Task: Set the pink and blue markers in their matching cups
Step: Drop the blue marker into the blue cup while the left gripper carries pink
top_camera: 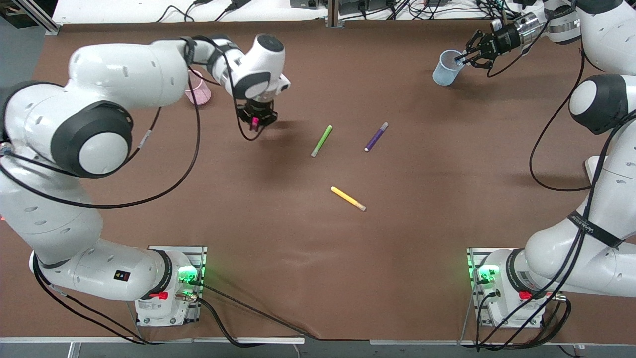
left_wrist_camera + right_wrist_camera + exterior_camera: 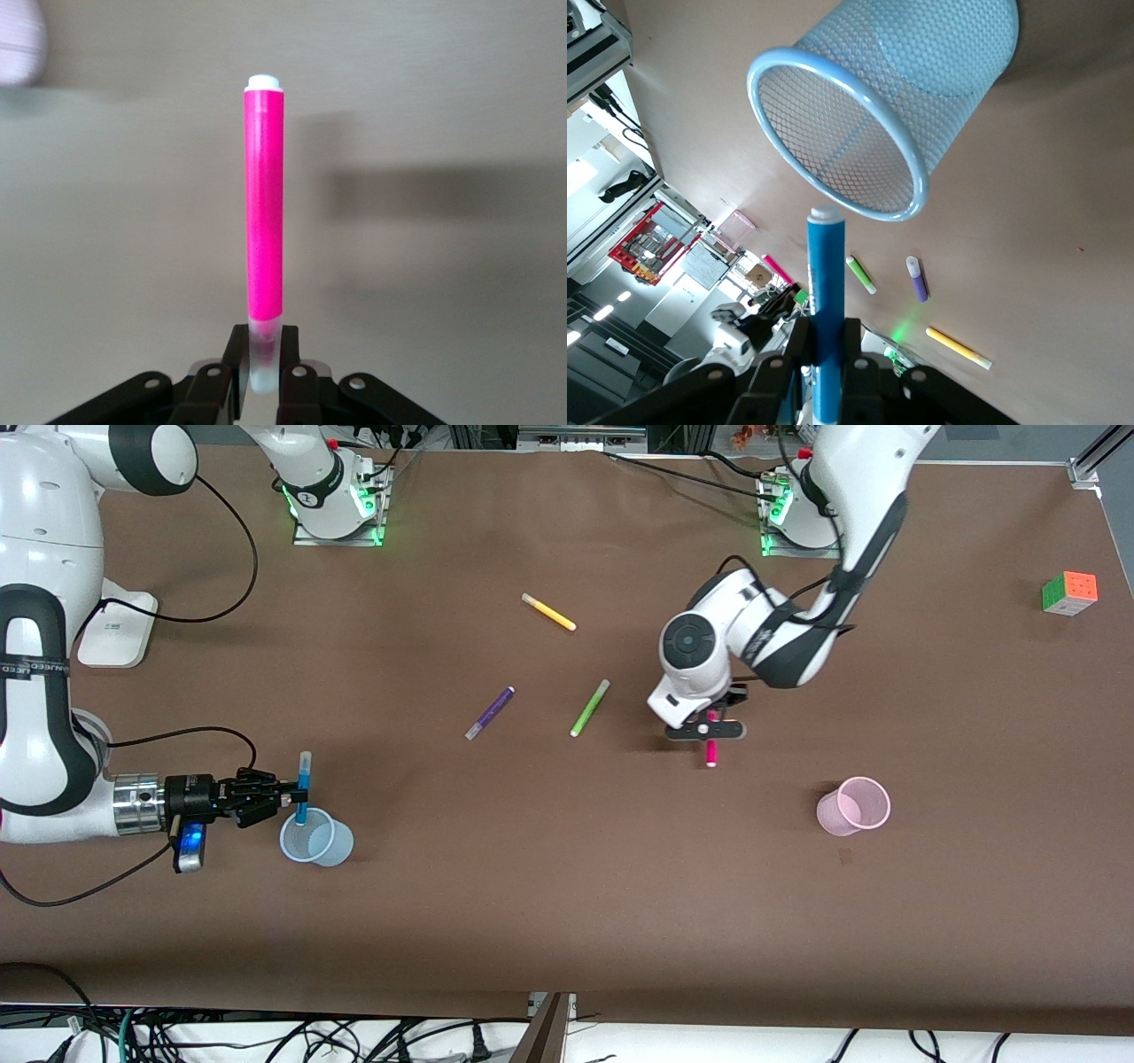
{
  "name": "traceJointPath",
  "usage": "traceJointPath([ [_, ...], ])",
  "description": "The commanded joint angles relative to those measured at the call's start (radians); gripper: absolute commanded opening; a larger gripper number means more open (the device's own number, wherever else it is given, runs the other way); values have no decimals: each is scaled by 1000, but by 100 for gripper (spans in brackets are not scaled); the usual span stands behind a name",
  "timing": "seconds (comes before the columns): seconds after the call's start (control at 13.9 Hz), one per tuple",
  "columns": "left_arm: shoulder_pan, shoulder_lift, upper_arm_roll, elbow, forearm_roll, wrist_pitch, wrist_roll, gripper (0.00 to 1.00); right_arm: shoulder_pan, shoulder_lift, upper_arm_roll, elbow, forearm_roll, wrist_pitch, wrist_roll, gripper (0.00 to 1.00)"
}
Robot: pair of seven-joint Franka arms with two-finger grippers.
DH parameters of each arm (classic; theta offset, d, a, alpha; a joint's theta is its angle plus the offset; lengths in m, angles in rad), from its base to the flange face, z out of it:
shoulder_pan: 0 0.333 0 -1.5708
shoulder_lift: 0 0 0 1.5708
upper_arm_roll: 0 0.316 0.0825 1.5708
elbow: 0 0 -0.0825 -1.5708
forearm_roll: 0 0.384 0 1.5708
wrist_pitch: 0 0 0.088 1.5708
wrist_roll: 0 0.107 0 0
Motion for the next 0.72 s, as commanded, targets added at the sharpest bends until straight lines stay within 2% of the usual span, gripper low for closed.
traceJointPath([
  [0.0, 62, -27, -1, 132, -14, -262, 262, 0, -15, 24, 11, 27, 28, -6, -36, 0],
  [0.07, 82, -13, 3, 196, -14, -350, 373, 0, -15, 24, 11, 27, 28, -6, -34, 4],
  [0.14, 102, 2, 9, 250, -6, -415, 462, 0, -15, 24, 11, 27, 28, -2, -34, 25],
  [0.36, 183, 18, 22, 306, 52, -466, 712, 0, -17, 24, 11, 27, 28, -2, -33, 29],
  [0.65, 187, 62, 26, 327, 320, -467, 990, 0, -22, -2, 6, 33, 19, -20, -10, 35],
])
